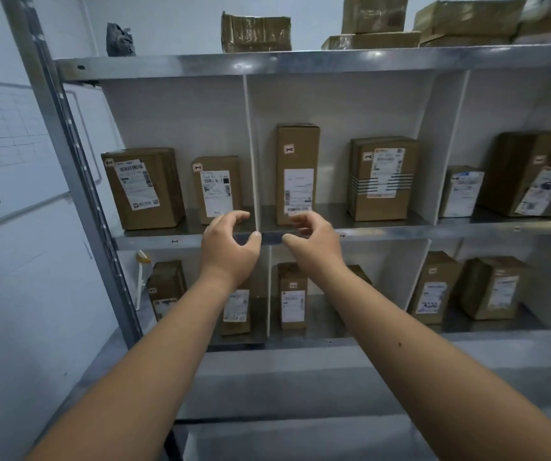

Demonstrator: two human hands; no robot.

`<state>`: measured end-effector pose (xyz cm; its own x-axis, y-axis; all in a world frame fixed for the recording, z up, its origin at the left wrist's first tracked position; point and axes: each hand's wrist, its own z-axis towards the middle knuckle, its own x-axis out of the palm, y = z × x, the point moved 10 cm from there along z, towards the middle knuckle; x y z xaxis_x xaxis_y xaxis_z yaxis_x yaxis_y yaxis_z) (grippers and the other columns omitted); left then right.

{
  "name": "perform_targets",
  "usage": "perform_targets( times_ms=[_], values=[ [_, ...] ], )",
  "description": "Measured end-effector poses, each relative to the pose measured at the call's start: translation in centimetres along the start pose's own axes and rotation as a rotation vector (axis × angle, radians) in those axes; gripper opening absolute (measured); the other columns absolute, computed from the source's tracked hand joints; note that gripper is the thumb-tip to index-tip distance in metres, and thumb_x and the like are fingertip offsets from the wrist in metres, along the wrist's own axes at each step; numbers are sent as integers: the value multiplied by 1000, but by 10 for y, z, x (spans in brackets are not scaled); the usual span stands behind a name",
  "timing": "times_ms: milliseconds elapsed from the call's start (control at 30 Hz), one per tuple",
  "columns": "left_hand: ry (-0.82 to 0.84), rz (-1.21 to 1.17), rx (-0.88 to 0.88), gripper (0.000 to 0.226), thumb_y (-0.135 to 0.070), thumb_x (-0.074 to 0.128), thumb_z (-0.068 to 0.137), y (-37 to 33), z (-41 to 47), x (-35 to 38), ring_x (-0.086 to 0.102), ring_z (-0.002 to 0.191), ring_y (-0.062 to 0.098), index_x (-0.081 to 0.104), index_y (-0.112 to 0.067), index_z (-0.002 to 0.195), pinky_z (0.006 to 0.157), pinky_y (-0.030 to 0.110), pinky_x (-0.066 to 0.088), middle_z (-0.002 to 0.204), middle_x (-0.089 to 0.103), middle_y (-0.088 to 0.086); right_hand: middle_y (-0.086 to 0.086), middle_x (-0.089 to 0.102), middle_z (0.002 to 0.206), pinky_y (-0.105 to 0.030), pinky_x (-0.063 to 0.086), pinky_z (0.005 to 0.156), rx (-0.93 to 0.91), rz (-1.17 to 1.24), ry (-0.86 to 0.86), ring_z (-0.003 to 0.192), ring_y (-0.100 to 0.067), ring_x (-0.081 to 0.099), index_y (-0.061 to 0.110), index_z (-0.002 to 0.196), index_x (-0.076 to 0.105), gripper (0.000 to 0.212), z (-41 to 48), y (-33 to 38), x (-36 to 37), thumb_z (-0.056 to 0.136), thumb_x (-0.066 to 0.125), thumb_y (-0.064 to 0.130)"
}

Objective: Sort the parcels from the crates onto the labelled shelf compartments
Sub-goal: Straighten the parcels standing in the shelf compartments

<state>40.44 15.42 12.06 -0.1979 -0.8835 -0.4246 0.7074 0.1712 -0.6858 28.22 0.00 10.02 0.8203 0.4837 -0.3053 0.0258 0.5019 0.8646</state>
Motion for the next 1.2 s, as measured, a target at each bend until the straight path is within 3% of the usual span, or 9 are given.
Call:
perform_targets(
  times_ms=[167,500,633,733,900,1067,1200],
  values=[
    [32,24,-3,36,-27,70,94,-50,-45,15,53,127,16,63,-26,130,94,29,44,134,60,-4,8,62,118,-15,46,79,-44,-30,10,106,-6,57,23,129,62,39,-43,5,-62,91,71,19],
    [117,-112,63,35,-26,70,94,-134,-96,64,52,124,12,62,-30,128,104,36,50,130,58,-9,9,62,122,-36,54,99,8,14,-37,120,-13,57,30,120,62,33,-98,2,-148,90,73,22],
    [185,-242,141,31,-24,70,93,-180,-111,92,57,117,12,62,-32,122,101,37,55,120,58,-12,9,63,121,-27,55,90,30,-9,-138,118,-13,59,28,123,62,34,-117,-2,-201,91,72,21],
    [265,-318,184,34,-21,71,92,-214,-125,115,58,115,13,64,-26,125,101,36,55,121,59,-10,9,65,120,-41,57,99,65,-51,-228,116,-13,61,30,122,64,35,-134,-4,-244,89,73,26],
    [354,-413,262,34,-24,72,88,-271,-149,151,62,110,13,68,-25,121,97,41,58,117,65,-6,8,66,114,-24,55,85,76,-85,-380,110,-11,62,27,119,65,30,-173,3,-312,90,73,21],
    [433,-514,328,35,-22,72,90,-321,-179,178,61,111,11,66,-24,125,97,33,55,118,65,-9,5,68,114,-39,59,96,119,-107,-506,110,-14,65,24,119,66,31,-210,-1,-357,90,73,21],
    [440,-551,305,35,-23,71,90,-324,-180,186,62,110,11,68,-24,125,96,35,56,117,67,-8,6,69,111,-36,60,94,125,-124,-543,106,-11,65,25,117,66,29,-220,0,-372,89,73,18]
  ],
)
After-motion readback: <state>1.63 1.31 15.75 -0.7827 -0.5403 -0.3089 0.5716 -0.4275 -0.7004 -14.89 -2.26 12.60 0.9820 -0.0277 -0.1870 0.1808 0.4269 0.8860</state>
